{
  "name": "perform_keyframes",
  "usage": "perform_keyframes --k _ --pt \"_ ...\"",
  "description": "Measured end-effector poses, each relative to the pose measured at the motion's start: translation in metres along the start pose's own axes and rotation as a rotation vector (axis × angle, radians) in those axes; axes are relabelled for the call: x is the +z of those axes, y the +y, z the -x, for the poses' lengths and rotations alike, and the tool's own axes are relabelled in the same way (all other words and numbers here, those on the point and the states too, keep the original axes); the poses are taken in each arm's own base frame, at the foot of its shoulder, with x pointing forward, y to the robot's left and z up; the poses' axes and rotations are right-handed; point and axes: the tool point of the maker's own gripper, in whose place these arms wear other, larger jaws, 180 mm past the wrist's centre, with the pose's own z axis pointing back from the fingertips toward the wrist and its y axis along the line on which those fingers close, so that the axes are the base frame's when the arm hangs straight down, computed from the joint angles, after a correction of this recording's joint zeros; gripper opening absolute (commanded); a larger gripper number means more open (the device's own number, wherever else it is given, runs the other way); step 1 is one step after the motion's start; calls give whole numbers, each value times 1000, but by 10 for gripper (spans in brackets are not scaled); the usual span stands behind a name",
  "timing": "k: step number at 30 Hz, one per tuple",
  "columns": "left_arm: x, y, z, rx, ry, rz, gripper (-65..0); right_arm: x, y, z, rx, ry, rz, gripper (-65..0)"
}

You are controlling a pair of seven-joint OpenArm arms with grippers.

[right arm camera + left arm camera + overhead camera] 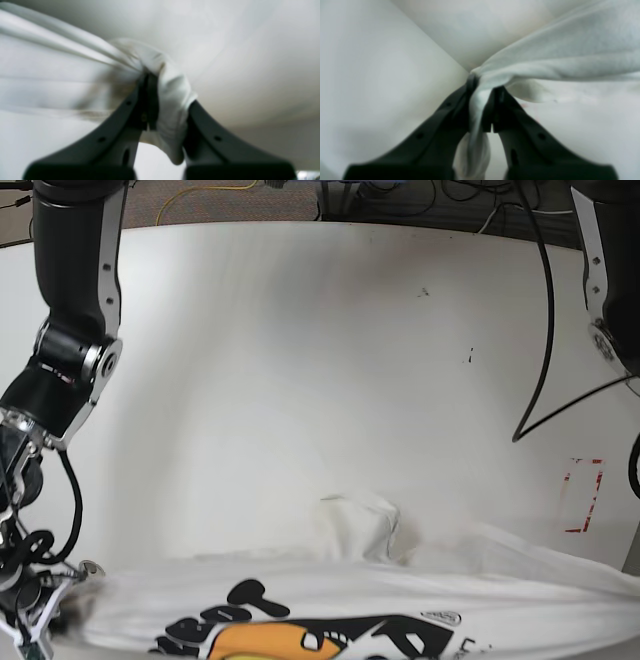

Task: Fold the T-shirt properly
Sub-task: 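Lift the shirt with both grippers and shake it flat onto the table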

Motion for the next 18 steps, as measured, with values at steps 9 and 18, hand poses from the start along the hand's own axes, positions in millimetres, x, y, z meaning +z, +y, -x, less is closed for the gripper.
perform_keyframes --k 9,18 --pt "3 -54 104 -42 229 112 -650 5 65 127 -9 203 -95 -637" --pt "36 -96 216 36 462 199 -650 36 126 228 -47 393 -184 -639"
